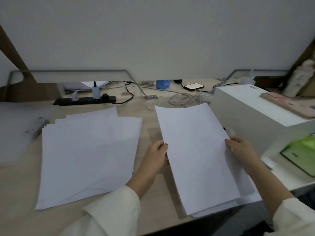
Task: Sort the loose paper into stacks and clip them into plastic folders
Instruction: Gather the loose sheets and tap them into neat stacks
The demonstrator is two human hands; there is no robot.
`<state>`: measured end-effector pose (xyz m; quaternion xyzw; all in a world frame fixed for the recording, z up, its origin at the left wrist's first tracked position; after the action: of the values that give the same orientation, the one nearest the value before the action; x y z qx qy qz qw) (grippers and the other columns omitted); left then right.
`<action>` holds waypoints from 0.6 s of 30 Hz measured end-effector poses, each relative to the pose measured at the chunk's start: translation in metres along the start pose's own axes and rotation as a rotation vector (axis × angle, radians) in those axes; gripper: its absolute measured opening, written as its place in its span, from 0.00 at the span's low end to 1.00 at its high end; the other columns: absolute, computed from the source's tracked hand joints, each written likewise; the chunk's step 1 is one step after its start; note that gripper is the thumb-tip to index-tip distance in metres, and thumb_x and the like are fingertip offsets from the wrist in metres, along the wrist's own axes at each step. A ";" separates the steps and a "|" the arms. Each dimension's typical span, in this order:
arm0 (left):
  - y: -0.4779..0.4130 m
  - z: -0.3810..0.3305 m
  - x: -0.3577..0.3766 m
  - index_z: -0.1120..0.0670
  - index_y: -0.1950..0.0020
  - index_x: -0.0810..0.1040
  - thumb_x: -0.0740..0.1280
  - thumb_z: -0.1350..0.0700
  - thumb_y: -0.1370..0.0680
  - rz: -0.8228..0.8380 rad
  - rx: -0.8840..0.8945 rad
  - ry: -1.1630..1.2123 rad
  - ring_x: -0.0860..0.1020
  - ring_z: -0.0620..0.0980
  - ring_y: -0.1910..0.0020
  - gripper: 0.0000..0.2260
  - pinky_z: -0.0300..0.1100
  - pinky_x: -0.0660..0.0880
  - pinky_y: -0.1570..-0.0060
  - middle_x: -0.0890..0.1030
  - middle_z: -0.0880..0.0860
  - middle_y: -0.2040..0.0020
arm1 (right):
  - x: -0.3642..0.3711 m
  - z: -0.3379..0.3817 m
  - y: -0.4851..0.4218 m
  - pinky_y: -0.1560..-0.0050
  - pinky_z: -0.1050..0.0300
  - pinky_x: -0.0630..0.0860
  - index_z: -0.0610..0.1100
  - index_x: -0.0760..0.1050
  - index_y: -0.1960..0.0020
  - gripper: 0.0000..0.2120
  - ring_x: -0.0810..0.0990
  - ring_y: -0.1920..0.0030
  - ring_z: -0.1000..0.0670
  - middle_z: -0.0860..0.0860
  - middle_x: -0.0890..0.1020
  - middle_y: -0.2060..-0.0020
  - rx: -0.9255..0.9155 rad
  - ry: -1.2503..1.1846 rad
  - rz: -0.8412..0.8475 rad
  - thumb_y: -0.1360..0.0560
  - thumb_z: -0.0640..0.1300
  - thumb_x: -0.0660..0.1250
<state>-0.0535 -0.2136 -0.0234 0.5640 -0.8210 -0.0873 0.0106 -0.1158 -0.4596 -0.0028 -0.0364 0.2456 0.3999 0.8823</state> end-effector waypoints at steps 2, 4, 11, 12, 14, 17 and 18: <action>-0.008 0.008 0.010 0.63 0.52 0.77 0.58 0.58 0.21 -0.008 -0.015 -0.007 0.75 0.52 0.63 0.11 0.44 0.71 0.61 0.77 0.57 0.61 | -0.006 -0.012 -0.010 0.66 0.57 0.62 0.29 0.72 0.55 0.08 0.69 0.64 0.46 0.42 0.72 0.62 0.042 0.047 0.009 0.25 0.34 0.58; -0.017 0.018 0.017 0.60 0.54 0.77 0.59 0.58 0.21 -0.031 -0.034 -0.004 0.74 0.52 0.65 0.09 0.44 0.70 0.63 0.78 0.56 0.62 | -0.006 -0.020 -0.016 0.63 0.56 0.63 0.32 0.72 0.57 0.06 0.69 0.62 0.46 0.42 0.73 0.64 0.060 0.129 0.059 0.26 0.32 0.57; -0.033 0.045 0.023 0.53 0.57 0.78 0.61 0.60 0.24 -0.030 -0.050 -0.169 0.81 0.60 0.53 0.08 0.57 0.76 0.46 0.83 0.57 0.55 | -0.001 -0.033 -0.022 0.69 0.62 0.63 0.42 0.73 0.40 0.15 0.72 0.55 0.47 0.46 0.76 0.53 0.006 0.280 0.120 0.26 0.35 0.58; -0.033 0.043 0.023 0.51 0.57 0.78 0.61 0.59 0.24 -0.020 -0.047 -0.197 0.81 0.58 0.52 0.08 0.56 0.77 0.45 0.84 0.55 0.54 | -0.002 -0.034 -0.024 0.69 0.62 0.63 0.41 0.73 0.40 0.15 0.72 0.54 0.46 0.46 0.76 0.52 0.005 0.274 0.122 0.26 0.35 0.58; -0.033 0.043 0.023 0.49 0.58 0.78 0.61 0.58 0.23 -0.015 -0.033 -0.247 0.81 0.55 0.52 0.08 0.54 0.77 0.45 0.83 0.52 0.54 | -0.005 -0.035 -0.026 0.68 0.62 0.65 0.42 0.73 0.43 0.13 0.72 0.54 0.46 0.45 0.77 0.51 0.007 0.265 0.137 0.26 0.35 0.58; -0.033 0.043 0.025 0.54 0.54 0.79 0.61 0.58 0.23 -0.019 0.013 -0.325 0.78 0.52 0.59 0.07 0.50 0.75 0.50 0.81 0.51 0.59 | -0.011 -0.040 -0.030 0.65 0.63 0.68 0.43 0.73 0.46 0.11 0.74 0.54 0.46 0.45 0.78 0.48 0.002 0.246 0.129 0.26 0.34 0.59; -0.032 0.042 0.027 0.56 0.53 0.79 0.61 0.57 0.23 -0.020 0.032 -0.360 0.76 0.51 0.59 0.07 0.47 0.73 0.54 0.80 0.50 0.60 | -0.012 -0.042 -0.030 0.65 0.63 0.68 0.42 0.73 0.44 0.13 0.74 0.54 0.46 0.46 0.78 0.49 -0.007 0.249 0.128 0.26 0.34 0.59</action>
<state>-0.0386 -0.2440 -0.0714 0.5474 -0.8054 -0.1737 -0.1463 -0.1172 -0.4990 -0.0378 -0.0732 0.3533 0.4485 0.8177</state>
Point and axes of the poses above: each hand's wrist, its own y-axis away from the middle knuckle, its own x-axis out of the palm, z = x × y, the point moved 5 cm from there along -y, towards the middle knuckle
